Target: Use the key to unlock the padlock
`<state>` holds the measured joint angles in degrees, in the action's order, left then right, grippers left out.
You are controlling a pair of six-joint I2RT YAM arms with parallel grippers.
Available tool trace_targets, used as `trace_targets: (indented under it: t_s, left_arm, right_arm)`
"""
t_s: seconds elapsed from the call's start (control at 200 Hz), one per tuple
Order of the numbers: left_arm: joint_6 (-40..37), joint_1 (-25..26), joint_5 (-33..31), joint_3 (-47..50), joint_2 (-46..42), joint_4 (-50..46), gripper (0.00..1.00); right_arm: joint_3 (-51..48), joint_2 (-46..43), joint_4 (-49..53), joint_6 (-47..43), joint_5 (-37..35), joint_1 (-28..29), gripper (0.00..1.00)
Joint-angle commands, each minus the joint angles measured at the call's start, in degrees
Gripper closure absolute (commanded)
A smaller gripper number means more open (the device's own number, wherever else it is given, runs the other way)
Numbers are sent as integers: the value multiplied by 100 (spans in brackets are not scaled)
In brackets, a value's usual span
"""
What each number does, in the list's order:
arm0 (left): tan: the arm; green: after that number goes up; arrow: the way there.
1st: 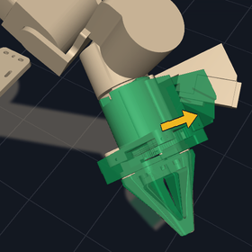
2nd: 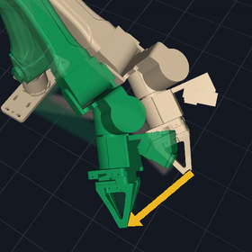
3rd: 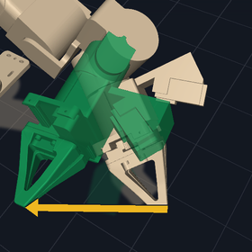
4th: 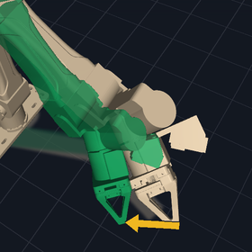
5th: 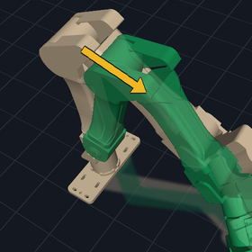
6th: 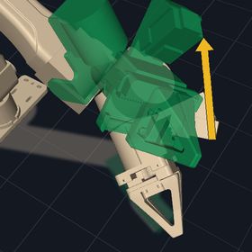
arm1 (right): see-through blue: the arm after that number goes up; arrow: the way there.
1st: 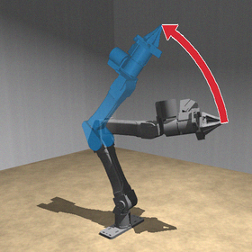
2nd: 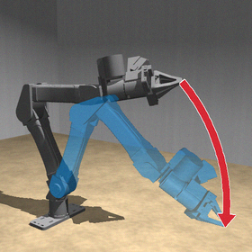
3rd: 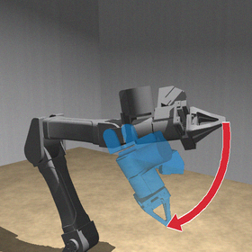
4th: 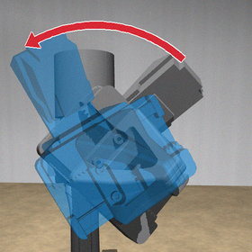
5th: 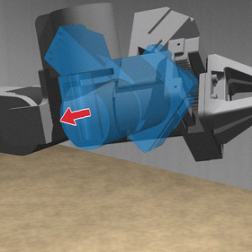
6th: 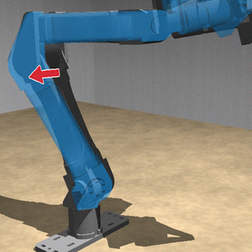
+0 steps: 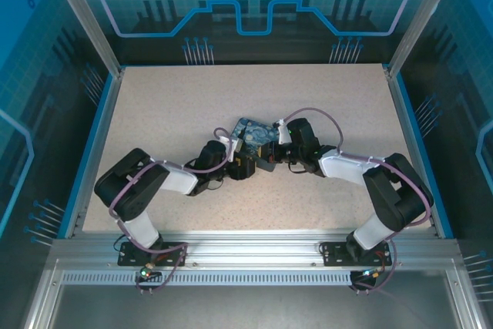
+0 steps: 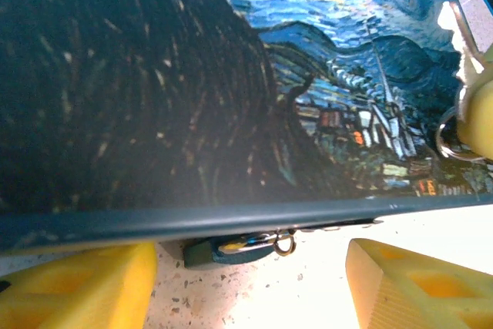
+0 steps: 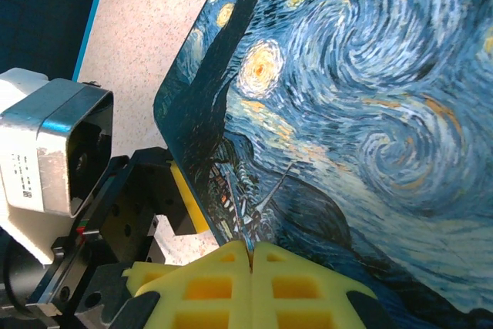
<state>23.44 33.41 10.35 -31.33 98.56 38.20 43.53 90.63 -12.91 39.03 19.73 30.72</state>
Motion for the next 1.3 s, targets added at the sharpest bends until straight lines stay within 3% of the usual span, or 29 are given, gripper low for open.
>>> trace_targets:
  t_s: [0.0,0.45,1.295]
  left_arm:
    - [-87,-49,80,-5,189,355,34]
    - [326,42,402,32,487,784,40]
    - [899,271,133,32,563,921,51]
  right_arm:
    - [-125,-16,445,9,-127,74,100]
    - [-126,-1,438,26,-125,76,100]
    - [-178,-28,418,53,-127,75,100]
